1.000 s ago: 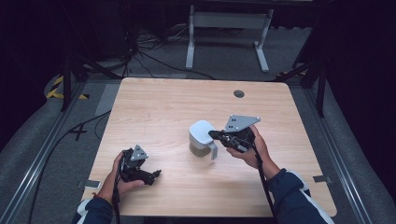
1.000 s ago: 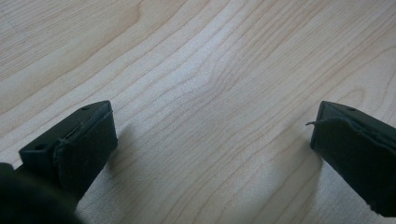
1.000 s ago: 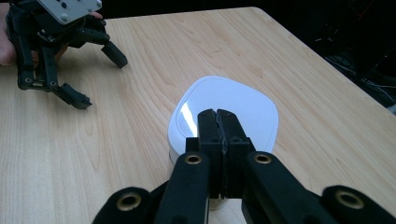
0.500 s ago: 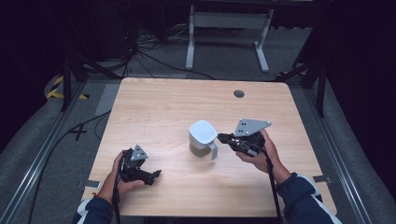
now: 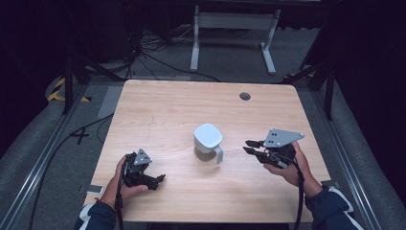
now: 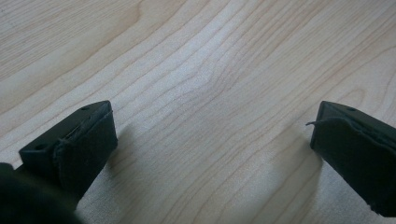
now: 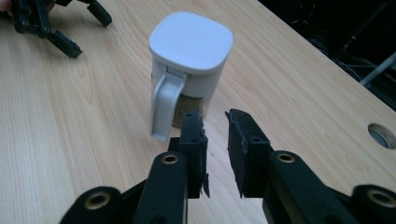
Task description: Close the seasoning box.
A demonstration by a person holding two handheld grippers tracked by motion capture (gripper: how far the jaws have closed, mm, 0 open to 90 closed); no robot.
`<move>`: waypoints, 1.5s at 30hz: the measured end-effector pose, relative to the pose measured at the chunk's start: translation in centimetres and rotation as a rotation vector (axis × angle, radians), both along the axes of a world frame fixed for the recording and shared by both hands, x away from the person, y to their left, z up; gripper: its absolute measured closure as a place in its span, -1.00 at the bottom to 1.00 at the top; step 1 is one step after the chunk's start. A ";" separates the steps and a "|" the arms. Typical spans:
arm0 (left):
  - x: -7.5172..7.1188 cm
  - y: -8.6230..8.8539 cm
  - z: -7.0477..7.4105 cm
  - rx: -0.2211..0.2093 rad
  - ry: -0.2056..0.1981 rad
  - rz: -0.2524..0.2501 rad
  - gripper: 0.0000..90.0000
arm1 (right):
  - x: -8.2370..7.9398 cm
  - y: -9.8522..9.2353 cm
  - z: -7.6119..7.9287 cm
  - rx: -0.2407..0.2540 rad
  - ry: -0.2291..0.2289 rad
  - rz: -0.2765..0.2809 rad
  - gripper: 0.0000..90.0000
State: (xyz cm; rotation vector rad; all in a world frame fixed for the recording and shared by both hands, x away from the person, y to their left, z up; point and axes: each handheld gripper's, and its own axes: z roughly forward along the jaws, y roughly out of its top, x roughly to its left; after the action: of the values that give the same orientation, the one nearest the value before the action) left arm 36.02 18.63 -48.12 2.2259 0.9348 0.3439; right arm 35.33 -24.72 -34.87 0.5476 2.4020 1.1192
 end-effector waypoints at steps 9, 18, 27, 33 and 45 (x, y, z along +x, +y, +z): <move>0.0 0.0 0.0 0.001 0.000 0.000 -0.99 | -1.0 -3.4 -1.4 -0.021 0.010 -0.051 0.30; 0.0 0.0 0.0 0.000 0.000 0.000 -0.99 | -2.5 -7.2 -3.6 -0.048 0.019 -0.080 0.16; 0.0 0.0 0.0 0.000 -0.001 0.000 -0.99 | -3.9 -10.1 -6.1 -0.058 0.056 -0.133 0.00; 0.0 0.0 0.0 0.000 0.000 -0.001 -0.99 | -4.8 -12.7 -9.3 -0.022 0.122 -0.187 -0.17; 0.1 0.0 0.0 0.002 -0.006 -0.009 -0.99 | -5.2 -15.2 -11.8 0.044 0.181 -0.282 -0.34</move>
State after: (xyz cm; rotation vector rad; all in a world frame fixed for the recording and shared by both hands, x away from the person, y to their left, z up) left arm 36.15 18.60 -48.13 2.2289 0.9214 0.3480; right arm 30.16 -39.88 -46.71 1.0057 2.3562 1.0390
